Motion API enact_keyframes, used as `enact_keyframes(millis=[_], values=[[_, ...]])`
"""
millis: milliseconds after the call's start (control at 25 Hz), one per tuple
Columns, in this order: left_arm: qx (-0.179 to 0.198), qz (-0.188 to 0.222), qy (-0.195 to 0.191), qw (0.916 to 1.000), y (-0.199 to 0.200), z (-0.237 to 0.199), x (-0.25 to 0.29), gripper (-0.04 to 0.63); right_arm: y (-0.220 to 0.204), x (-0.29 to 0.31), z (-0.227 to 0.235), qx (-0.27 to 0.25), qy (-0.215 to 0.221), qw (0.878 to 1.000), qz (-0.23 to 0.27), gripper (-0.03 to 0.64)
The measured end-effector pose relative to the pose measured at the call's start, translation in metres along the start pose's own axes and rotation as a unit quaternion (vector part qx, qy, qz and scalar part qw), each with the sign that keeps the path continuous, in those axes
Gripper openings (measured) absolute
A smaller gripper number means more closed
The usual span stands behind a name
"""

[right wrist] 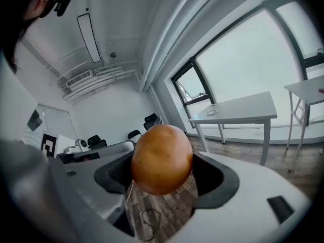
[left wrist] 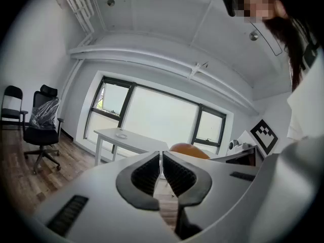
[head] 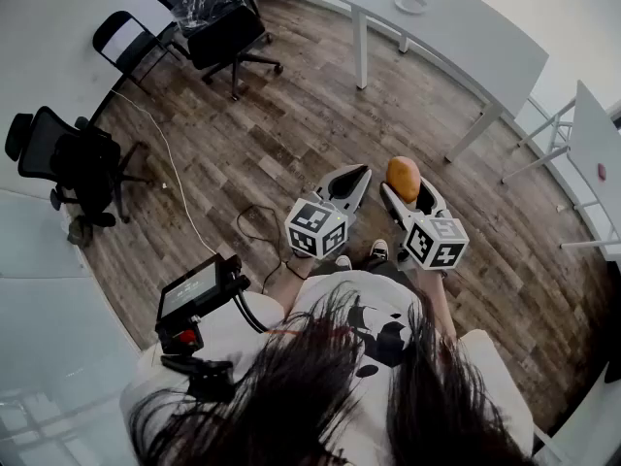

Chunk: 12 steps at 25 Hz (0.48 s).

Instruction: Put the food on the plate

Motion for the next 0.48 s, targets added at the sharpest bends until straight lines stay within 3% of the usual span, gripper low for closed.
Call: enact_keyframes(millis=[480], values=[[0.005,0.006,0.005,1.0000,0.009,-0.001,0.005,0.006,0.014,0.002,0.002,-0.005,0.006,1.000,0.015,0.357]])
Point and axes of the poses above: the fingertips, and each gripper's own axes: x forward along the fingers, z to its right, y out of its top, the point moved 3 cm from there along -x, backward along the fingers, and after that the axes turned 1 degree about x, right-handed, at the moved point
